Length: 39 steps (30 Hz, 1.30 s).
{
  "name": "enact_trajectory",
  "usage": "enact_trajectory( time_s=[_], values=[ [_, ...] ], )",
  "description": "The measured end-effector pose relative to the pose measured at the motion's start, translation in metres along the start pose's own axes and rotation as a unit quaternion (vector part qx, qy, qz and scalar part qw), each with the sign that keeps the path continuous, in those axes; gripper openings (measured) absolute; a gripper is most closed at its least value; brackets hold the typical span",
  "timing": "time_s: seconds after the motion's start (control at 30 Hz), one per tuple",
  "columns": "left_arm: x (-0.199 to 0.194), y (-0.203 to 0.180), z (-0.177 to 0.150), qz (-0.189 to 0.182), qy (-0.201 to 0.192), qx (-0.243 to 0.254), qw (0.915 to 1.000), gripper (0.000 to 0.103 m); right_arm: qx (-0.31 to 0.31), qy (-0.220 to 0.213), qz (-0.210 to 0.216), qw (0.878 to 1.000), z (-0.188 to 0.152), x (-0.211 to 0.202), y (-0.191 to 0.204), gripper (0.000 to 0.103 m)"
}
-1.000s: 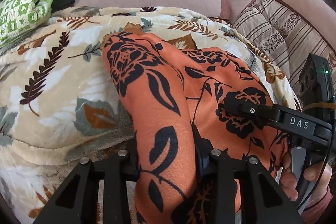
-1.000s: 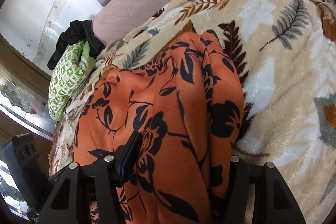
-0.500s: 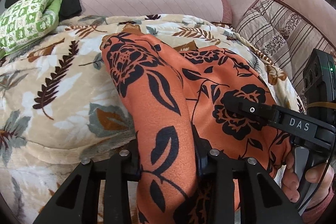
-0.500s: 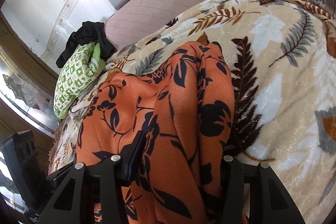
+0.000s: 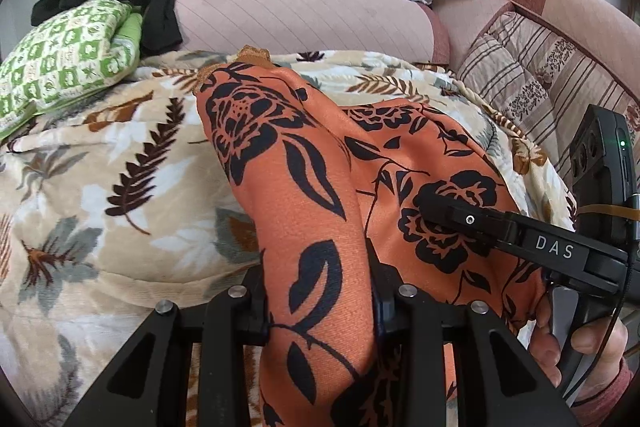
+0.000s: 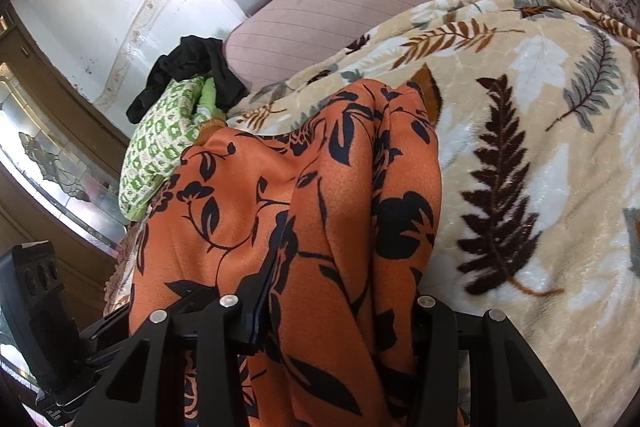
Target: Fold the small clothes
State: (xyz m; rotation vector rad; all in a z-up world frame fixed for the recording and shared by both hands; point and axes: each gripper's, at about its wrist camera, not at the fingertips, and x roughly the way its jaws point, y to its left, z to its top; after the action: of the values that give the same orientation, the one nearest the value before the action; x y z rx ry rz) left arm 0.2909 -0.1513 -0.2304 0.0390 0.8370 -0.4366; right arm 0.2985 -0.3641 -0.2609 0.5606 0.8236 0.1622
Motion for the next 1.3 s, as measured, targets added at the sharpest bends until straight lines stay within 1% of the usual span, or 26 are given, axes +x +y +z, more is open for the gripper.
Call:
enact_trajectory(
  time_s=[0.17, 0.4, 0.83, 1.13, 1.2, 1.3],
  values=[
    [-0.014, 0.007, 0.0, 0.012, -0.011, -0.001, 0.9999, 0.037, 0.001, -0.004, 0.014, 1.0, -0.002, 0.0, 0.012, 0.048],
    [-0.03, 0.029, -0.005, 0.029, -0.02, -0.015, 0.9993, 0.037, 0.0, -0.007, 0.032, 0.999, -0.005, 0.008, 0.036, 0.048],
    [-0.053, 0.075, -0.021, 0.057, -0.023, -0.042, 0.9972, 0.037, 0.0, 0.011, 0.061, 0.998, -0.02, 0.039, 0.08, 0.048],
    [-0.054, 0.094, -0.034, 0.062, -0.006, -0.052, 0.9967, 0.037, -0.002, 0.033, 0.064, 0.997, -0.033, 0.055, 0.098, 0.048],
    [-0.051, 0.097, -0.037, 0.065, 0.004, -0.054, 0.9964, 0.037, 0.003, 0.04, 0.063, 0.997, -0.036, 0.058, 0.097, 0.048],
    [-0.042, 0.105, -0.046, 0.066, 0.032, -0.069, 0.9949, 0.037, 0.013, 0.057, 0.057, 0.997, -0.043, 0.067, 0.096, 0.048]
  ],
)
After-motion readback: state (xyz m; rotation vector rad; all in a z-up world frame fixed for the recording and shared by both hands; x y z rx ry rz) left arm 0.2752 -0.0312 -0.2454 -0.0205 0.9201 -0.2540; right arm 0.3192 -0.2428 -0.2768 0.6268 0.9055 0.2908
